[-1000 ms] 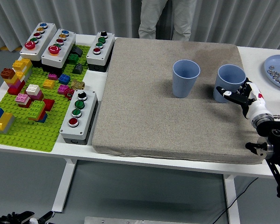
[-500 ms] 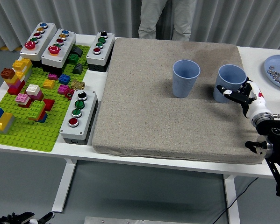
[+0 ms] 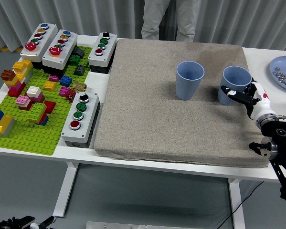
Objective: Pick cup pour cup place
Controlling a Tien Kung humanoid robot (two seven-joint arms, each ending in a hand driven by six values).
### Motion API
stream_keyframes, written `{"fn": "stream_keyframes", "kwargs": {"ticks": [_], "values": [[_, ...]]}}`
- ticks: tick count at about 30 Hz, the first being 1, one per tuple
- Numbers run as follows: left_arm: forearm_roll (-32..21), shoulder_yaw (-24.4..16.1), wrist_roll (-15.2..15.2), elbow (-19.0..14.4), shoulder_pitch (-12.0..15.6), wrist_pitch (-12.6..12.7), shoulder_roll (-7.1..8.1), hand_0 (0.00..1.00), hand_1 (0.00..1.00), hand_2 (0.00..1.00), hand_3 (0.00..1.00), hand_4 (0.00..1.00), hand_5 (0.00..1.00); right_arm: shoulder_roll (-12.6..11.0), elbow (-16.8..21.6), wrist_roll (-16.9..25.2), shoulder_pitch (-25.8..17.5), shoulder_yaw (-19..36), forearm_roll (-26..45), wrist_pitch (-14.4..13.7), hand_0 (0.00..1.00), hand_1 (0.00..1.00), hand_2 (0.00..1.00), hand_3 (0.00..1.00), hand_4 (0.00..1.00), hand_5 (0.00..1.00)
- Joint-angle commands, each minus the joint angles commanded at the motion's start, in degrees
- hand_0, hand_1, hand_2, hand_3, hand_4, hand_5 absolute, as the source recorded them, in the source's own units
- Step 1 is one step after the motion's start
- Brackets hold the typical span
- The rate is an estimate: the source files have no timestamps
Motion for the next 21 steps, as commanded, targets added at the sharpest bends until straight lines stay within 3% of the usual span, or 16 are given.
{"fn": "stream_keyframes", "kwargs": {"ticks": [4,5,10,11,21], "values": [[-0.1,0.0,0.0,0.0,-0.1,0.0,0.01,0.768,0.764,0.82,0.684,0.508,0.998,0.2,0.0,0.3,-0.1,-0.3,0.8,-0.4,0.98,0.873,0.943,0.873,0.861,0.231],[-0.1,0.0,0.0,0.0,-0.1,0.0,0.01,0.768,0.764,0.819,0.684,0.508,0.998,0.2,0.0,0.3,-0.1,-0.3,0.9,-0.5,0.823,0.71,0.67,0.712,0.851,0.192],[-0.1,0.0,0.0,0.0,-0.2,0.0,0.0,0.768,0.764,0.819,0.684,0.508,0.998,0.2,0.2,0.7,-0.3,-1.0,1.9,-0.7,0.823,0.71,0.67,0.712,0.851,0.192],[-0.1,0.0,0.0,0.0,-0.2,0.0,0.0,0.768,0.764,0.819,0.684,0.508,0.998,0.3,0.3,1.1,-0.3,-1.2,1.9,-1.2,0.765,0.648,0.564,0.631,0.796,0.108],[-0.1,-0.2,0.0,0.0,-0.1,0.0,0.06,0.769,0.764,0.819,0.684,0.508,0.998,-0.1,0.7,0.9,-0.1,-1.3,1.1,-1.0,0.758,0.644,0.562,0.63,0.785,0.099]]}}
